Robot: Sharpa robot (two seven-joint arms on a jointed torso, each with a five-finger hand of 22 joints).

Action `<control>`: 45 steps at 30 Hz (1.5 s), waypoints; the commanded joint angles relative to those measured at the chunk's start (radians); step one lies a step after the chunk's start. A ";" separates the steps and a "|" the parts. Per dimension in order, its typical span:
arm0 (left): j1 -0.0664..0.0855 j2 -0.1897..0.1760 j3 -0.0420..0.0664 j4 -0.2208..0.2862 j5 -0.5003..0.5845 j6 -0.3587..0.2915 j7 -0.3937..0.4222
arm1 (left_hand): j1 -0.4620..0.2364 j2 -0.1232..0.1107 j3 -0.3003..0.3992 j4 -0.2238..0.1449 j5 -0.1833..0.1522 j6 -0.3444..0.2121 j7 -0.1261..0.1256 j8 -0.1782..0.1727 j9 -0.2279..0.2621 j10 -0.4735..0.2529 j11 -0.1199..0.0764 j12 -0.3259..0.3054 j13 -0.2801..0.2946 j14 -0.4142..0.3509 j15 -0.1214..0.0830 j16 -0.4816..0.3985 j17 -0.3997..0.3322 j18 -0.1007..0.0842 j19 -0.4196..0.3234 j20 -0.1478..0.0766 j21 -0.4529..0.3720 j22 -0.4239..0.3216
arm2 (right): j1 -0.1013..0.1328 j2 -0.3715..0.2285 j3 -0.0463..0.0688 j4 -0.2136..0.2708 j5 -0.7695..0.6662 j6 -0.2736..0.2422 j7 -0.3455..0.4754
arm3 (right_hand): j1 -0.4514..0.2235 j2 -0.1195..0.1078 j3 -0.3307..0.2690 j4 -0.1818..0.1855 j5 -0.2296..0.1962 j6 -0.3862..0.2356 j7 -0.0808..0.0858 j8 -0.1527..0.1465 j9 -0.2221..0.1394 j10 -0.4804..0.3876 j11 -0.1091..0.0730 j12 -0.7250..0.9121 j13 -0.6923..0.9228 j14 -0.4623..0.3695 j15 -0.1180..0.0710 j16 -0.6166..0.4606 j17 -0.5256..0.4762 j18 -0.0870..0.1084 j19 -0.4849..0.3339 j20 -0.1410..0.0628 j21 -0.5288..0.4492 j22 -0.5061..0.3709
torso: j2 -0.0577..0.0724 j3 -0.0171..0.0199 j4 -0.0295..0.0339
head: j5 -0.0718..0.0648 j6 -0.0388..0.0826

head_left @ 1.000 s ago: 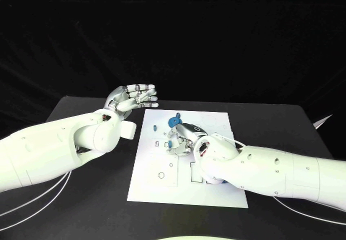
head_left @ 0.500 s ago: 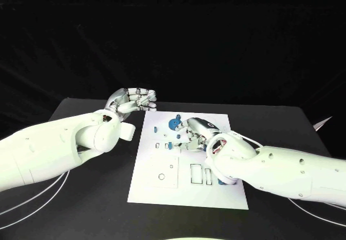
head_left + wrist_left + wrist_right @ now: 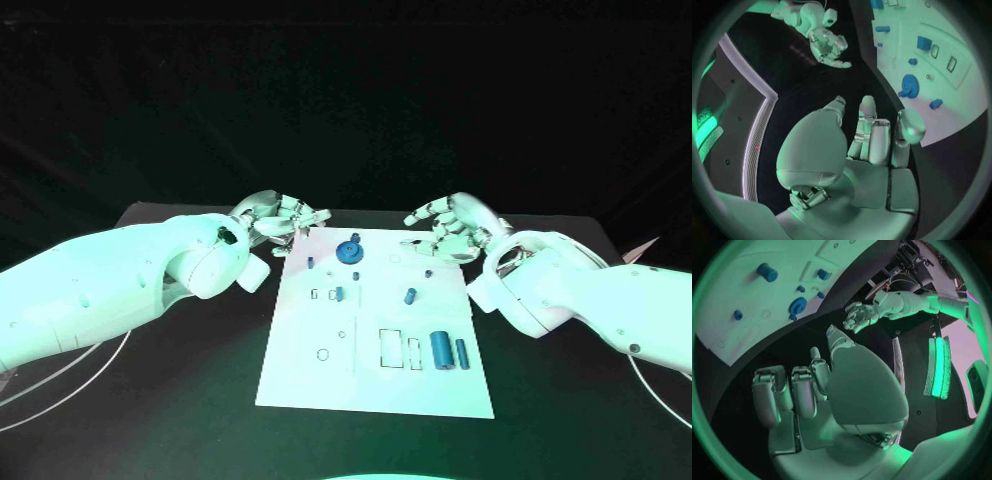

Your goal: Assemble the parts on the task board

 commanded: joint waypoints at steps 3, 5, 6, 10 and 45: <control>0.015 0.027 0.000 -0.017 -0.293 0.199 -0.290 | -0.041 0.013 -0.012 -0.002 -0.001 0.001 -0.018 0.062 0.062 0.084 -0.013 0.214 0.237 0.072 -0.011 0.055 0.169 -0.023 0.053 -0.008 0.065 0.111 | 0.012 -0.038 0.000 -0.007 0.179 0.020 0.062 | -0.003 0.011 0.007 0.000 0.003 0.004 0.001 0.006 0.001 0.003 -0.004 0.007 0.039 0.093 -0.005 -0.003 0.211 -0.010 0.096 -0.007 -0.002 0.252 | -0.006 0.0026 -0.0022 | 0.001 -0.002; 0.019 0.040 0.000 -0.021 -0.343 0.230 -0.349 | -0.066 0.025 -0.022 0.000 -0.003 0.005 -0.023 0.079 0.083 0.112 -0.019 0.264 0.300 0.084 -0.016 0.072 0.199 -0.029 0.073 -0.012 0.082 0.146 | 0.015 -0.048 0.000 -0.011 0.189 0.024 0.061 | -0.004 0.012 0.007 0.000 0.004 0.003 0.001 0.006 0.001 0.003 -0.004 0.007 0.039 0.093 -0.005 -0.003 0.211 -0.010 0.096 -0.007 -0.002 0.252 | -0.006 0.0039 -0.0016 | 0.004 -0.001; 0.022 0.048 0.000 -0.025 -0.365 0.242 -0.380 | -0.071 0.026 -0.025 0.000 -0.003 0.003 -0.024 0.081 0.086 0.118 -0.020 0.274 0.312 0.085 -0.016 0.074 0.203 -0.029 0.075 -0.012 0.084 0.149 | 0.017 -0.052 0.000 -0.014 0.193 0.027 0.060 | -0.005 0.012 0.008 0.000 0.004 0.002 0.001 0.005 0.001 0.003 -0.004 0.007 0.039 0.093 -0.005 -0.003 0.210 -0.010 0.096 -0.007 -0.002 0.252 | -0.006 0.0042 -0.0016 | 0.004 0.001; 0.047 0.089 -0.017 -0.049 -0.421 0.273 -0.449 | -0.131 0.044 -0.064 0.000 -0.003 -0.019 -0.022 0.080 0.103 0.163 -0.019 0.338 0.394 0.097 -0.017 0.091 0.236 -0.035 0.093 -0.015 0.098 0.179 | 0.020 -0.061 0.000 -0.025 0.200 0.034 0.057 | -0.008 0.012 0.009 -0.001 0.006 -0.003 0.002 0.005 0.000 0.004 -0.004 0.008 0.040 0.094 -0.005 -0.003 0.212 -0.010 0.097 -0.008 0.000 0.253 | -0.007 0.0024 -0.0005 | -0.003 -0.001; 0.077 0.252 -0.043 -0.185 -0.490 0.545 -0.529 | -0.119 0.086 -0.101 -0.002 -0.003 -0.056 -0.006 0.039 0.110 0.168 -0.005 0.368 0.441 0.099 -0.005 0.093 0.240 -0.037 0.096 -0.008 0.103 0.189 | 0.025 -0.063 0.000 -0.051 0.139 0.049 0.033 | -0.005 0.010 0.015 -0.006 0.002 -0.017 0.003 0.003 -0.003 0.004 -0.003 0.009 0.040 0.094 -0.005 -0.002 0.214 -0.011 0.097 -0.008 0.002 0.254 | -0.003 0.0037 -0.0036 | -0.007 -0.032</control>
